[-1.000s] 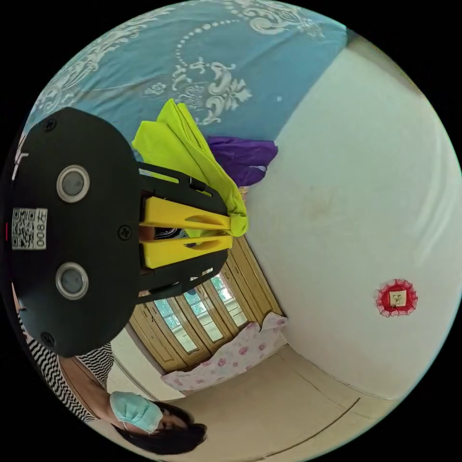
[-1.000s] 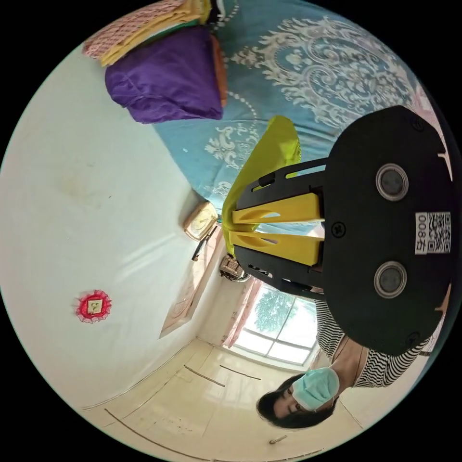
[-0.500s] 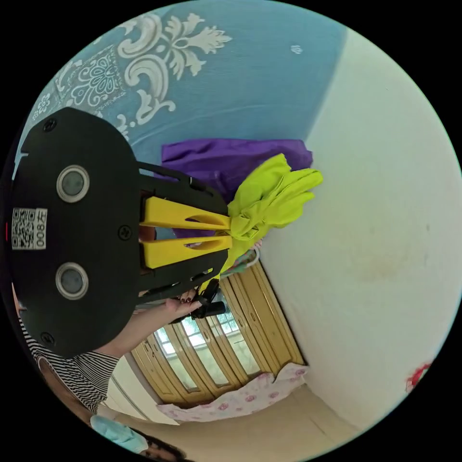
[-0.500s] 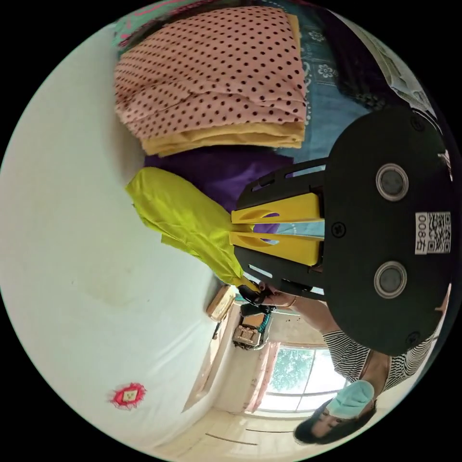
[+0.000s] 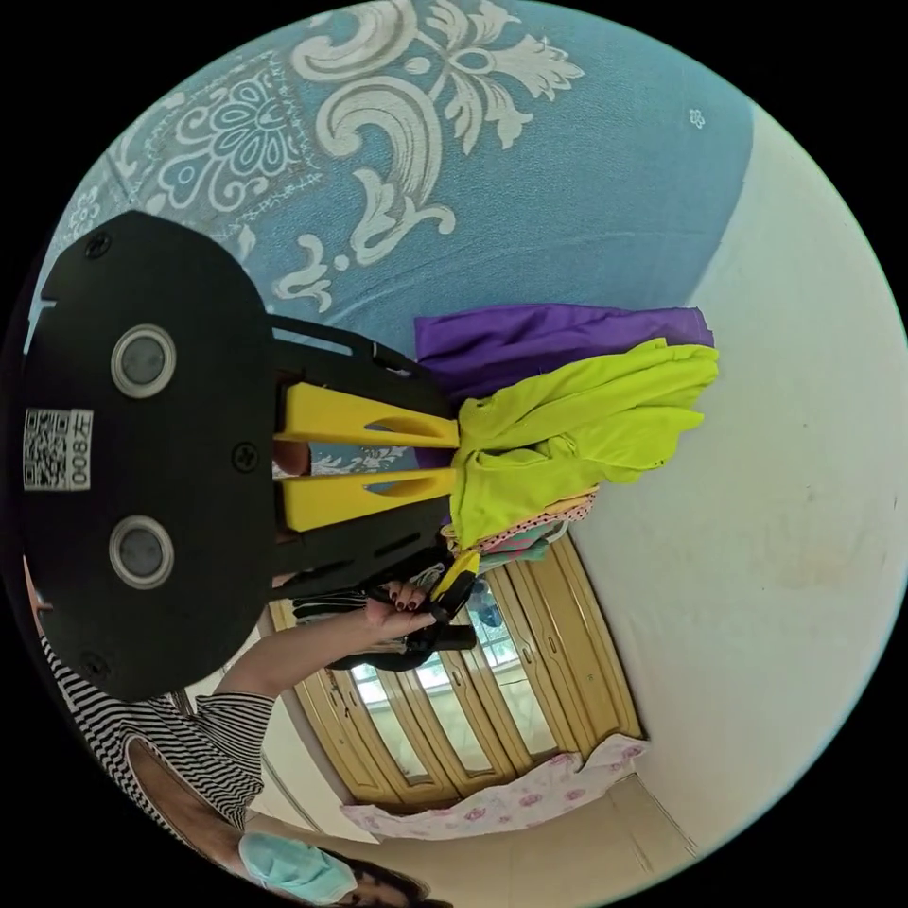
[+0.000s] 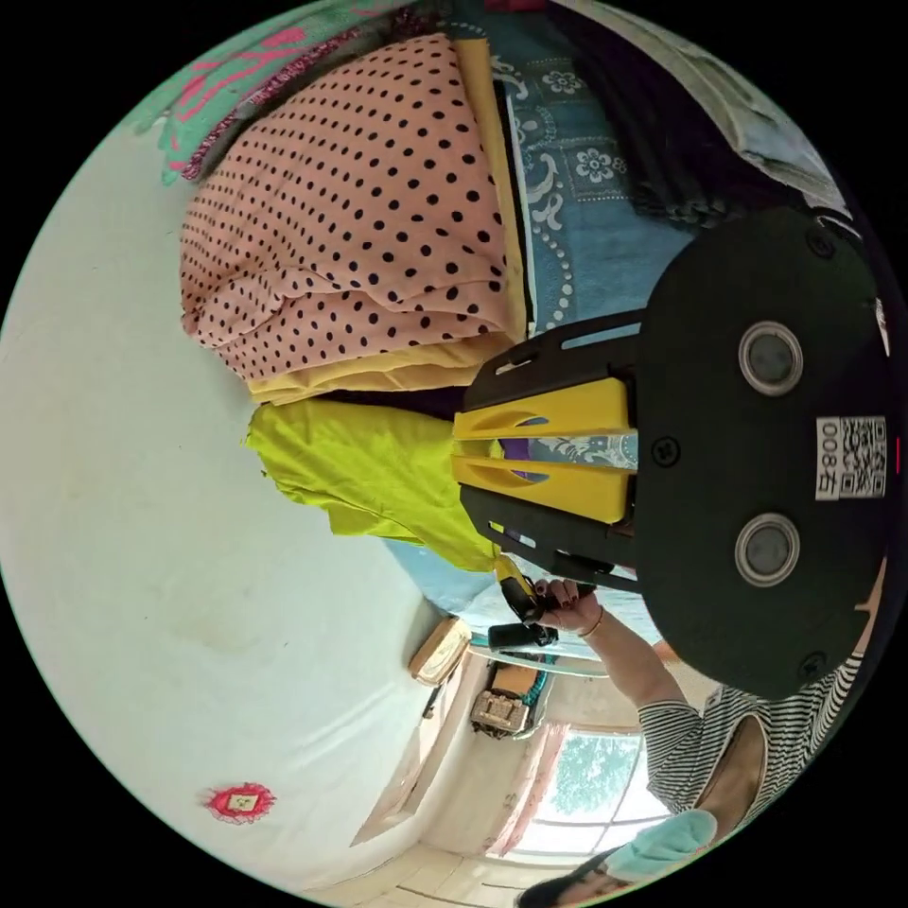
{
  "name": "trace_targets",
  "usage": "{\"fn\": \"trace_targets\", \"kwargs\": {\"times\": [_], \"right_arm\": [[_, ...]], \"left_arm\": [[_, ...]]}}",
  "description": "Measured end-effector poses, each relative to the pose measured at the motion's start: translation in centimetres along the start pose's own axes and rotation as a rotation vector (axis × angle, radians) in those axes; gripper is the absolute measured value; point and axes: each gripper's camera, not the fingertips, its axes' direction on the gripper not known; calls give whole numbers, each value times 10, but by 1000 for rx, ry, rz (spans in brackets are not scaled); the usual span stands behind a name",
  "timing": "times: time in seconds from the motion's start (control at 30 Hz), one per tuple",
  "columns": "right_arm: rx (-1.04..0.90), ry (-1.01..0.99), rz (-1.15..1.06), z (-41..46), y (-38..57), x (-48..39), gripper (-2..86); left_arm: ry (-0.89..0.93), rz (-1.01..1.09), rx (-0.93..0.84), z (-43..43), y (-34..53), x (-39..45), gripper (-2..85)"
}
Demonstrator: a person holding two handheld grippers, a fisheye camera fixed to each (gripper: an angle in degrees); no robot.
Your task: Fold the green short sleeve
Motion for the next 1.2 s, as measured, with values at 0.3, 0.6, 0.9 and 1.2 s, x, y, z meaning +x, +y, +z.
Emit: {"fn": "trace_targets", "kwargs": {"times": [0.3,0.6,0.9,1.2], "right_arm": [[-181,325,-111,71,-2,-50,2],[-70,141,-256,44,82,-102,13],[-342,176,-374,142,234,-191,49],[-300,282,-371,161,262,-219,48]], "left_arm": [[-157,90,-14,36,-32,25,7],[-167,230,-108,23,23,39,20],[-236,127,-260,12,160,41,27],[-269,104,-286,28,205,39,25]]}}
